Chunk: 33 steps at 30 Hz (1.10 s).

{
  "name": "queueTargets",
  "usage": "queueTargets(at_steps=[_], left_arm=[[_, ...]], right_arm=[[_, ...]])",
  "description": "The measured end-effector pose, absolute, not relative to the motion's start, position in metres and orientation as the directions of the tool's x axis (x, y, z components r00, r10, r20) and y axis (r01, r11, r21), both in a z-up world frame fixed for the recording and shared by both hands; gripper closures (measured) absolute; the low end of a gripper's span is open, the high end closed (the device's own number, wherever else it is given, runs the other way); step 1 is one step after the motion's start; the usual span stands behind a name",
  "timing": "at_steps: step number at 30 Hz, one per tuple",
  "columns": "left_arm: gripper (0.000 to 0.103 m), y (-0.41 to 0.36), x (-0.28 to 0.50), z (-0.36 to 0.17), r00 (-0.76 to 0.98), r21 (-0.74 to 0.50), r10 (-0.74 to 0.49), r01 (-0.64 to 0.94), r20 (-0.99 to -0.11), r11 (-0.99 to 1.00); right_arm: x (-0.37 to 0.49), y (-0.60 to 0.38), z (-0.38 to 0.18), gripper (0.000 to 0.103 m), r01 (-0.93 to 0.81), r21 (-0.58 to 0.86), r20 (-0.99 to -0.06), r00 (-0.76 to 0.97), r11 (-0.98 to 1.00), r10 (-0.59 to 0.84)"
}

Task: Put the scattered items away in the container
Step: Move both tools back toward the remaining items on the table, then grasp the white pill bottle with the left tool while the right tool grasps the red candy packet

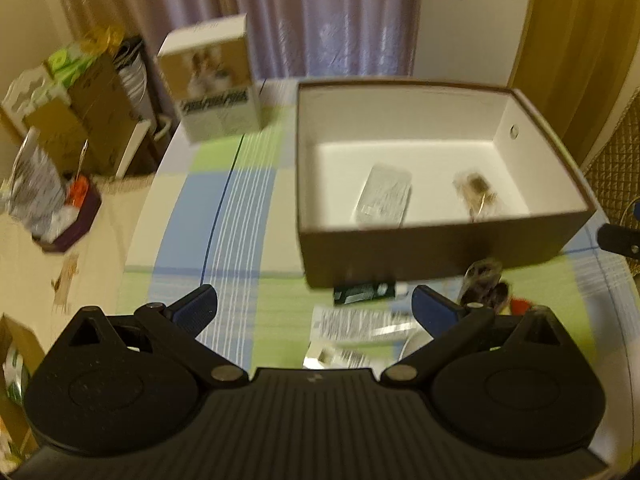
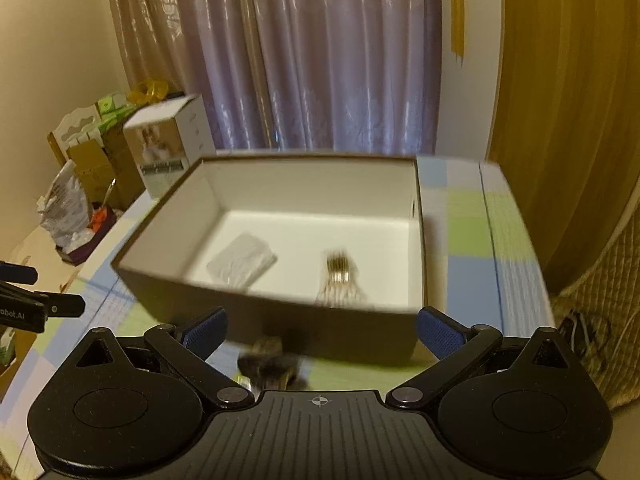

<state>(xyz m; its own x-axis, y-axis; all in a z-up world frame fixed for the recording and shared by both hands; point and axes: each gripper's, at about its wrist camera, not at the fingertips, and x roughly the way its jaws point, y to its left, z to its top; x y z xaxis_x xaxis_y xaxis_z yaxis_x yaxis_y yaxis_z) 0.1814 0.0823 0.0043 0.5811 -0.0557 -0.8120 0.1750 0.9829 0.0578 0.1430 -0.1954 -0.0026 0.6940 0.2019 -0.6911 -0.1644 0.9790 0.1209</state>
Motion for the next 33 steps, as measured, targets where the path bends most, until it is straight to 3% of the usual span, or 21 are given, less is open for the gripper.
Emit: queueTargets(at_steps=[9,26,31,33], left_arm=[[0.001,0.104,0.154,-0.034,0.494,0.029,-0.045,0.141,-0.868,0.990],[0.001,0.103,0.169,-0.060,0.452,-0.027,-0.109,0.185,-0.885,0.982],[0.010,0.093,0.175,-0.067,0.460,-0.041,-0.173,0.283,-0.871,0.958],[0.019,0.087,0.176,-0.069,0.470,-0.022,-0.193,0.344,-0.861,0.939]], right_arm=[[0.119,-0.215,-0.060,0.000,-0.075,0.282,-0.783,0.558,0.956,0.275],[0.124,-0.203,-0.095,0.000,-0.111,0.250,-0.791,0.549,0.962,0.269],[0.133,-0.204,-0.099,0.000,-0.100,0.252,-0.800,0.538,0.963,0.265],[0.135,-0.205,-0.100,0.000,-0.093,0.252,-0.802,0.537,0.963,0.262]])
